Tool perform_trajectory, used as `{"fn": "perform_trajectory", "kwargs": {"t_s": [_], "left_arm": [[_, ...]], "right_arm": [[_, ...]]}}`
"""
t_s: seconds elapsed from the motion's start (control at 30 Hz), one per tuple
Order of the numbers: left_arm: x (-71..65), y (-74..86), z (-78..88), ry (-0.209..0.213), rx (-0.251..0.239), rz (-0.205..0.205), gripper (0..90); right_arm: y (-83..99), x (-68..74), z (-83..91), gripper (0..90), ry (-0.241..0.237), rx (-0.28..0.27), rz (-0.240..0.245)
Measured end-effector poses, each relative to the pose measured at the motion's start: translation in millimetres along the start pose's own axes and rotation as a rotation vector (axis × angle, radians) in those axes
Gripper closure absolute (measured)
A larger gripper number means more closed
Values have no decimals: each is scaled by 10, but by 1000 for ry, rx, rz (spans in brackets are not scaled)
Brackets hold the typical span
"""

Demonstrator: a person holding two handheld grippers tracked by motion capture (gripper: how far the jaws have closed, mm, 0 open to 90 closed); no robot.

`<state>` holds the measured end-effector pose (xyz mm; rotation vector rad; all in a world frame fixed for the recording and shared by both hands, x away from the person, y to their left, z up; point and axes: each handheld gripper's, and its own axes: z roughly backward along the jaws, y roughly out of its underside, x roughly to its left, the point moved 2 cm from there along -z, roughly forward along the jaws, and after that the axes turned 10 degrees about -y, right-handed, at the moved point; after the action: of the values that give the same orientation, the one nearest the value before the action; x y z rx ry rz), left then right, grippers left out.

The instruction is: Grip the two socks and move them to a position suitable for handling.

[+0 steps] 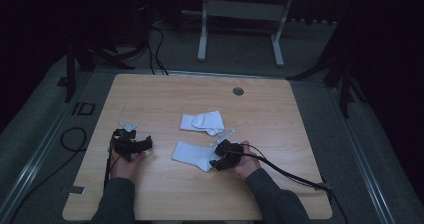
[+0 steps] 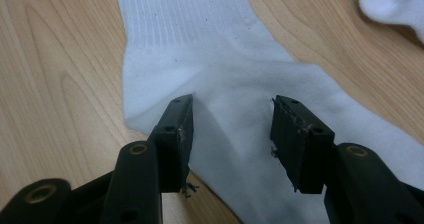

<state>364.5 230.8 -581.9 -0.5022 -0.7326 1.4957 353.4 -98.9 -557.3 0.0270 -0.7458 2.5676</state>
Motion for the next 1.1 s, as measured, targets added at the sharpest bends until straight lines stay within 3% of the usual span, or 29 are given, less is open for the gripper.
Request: {"fn": "perform_trajectory", "kwargs": {"t_s": [0.17, 0.23, 0.33, 0.4, 0.53, 0.77, 0.97, 1.1], "left_arm": [[0, 0, 0, 0, 0, 0, 150], [0, 0, 0, 0, 0, 0, 150], [0, 0, 1, 0, 1, 0, 150], [0, 0, 1, 0, 1, -1, 150], [-1, -1, -1, 0, -1, 2, 150], [1, 0, 1, 0, 1, -1, 150], [0, 0, 0, 0, 1, 0, 150], [-1, 0, 0, 1, 0, 0, 150]], "right_arm": [[-43, 76, -1, 548, 8, 5, 39], [-126, -62, 158, 639, 65, -57, 4], [-174, -165, 236, 695, 79, -87, -12], [-235, -332, 295, 809, 94, -112, -37], [-320, -436, 294, 886, 103, -128, -43], [-605, -520, 77, 898, 137, -94, 32], [-601, -620, -163, 898, 155, -55, 13], [-552, -589, -233, 897, 121, -29, 15]]}}
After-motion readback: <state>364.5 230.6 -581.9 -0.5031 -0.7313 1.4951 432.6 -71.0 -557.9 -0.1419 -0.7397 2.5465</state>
